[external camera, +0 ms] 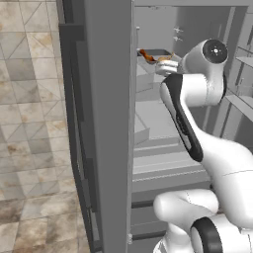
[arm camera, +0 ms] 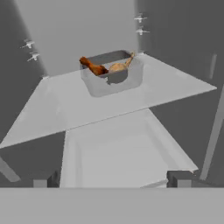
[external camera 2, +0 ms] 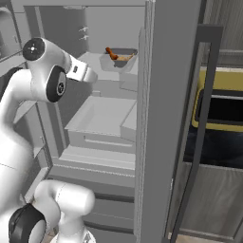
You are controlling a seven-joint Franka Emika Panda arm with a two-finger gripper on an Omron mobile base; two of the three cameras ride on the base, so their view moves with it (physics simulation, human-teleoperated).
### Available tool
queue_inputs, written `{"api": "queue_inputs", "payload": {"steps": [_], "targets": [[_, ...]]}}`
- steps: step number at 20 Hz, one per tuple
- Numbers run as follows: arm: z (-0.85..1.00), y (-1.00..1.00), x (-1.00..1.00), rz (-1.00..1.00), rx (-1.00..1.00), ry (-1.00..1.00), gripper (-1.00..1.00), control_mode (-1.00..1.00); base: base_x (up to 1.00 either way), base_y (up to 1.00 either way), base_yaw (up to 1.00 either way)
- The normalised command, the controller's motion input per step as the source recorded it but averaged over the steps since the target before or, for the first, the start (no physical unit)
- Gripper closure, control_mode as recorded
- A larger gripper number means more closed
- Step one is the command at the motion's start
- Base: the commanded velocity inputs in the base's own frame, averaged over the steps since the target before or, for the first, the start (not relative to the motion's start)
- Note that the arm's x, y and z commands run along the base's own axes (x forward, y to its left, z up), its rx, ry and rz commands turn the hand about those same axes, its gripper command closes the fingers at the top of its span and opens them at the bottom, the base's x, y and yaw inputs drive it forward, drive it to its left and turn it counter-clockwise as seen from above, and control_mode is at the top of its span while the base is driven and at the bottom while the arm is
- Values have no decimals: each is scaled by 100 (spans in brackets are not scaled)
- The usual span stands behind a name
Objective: Place the tupperware containing the chicken drumstick and onion meal in the microwave. Close the microwave door and press the start button to reheat the meal.
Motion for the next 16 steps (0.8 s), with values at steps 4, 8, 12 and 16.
{"api": "queue_inputs", "payload": {"steps": [4,8,12,16], "targets": [[11,-12,20,-8,4,10,-100,-100,0,0,0],[0,-28,14,-1,11,0,-100,-100,0,0,0],[-6,-30,11,0,13,0,-100,-100,0,0,0],[-12,-21,28,0,13,0,-100,-100,0,0,0]]}}
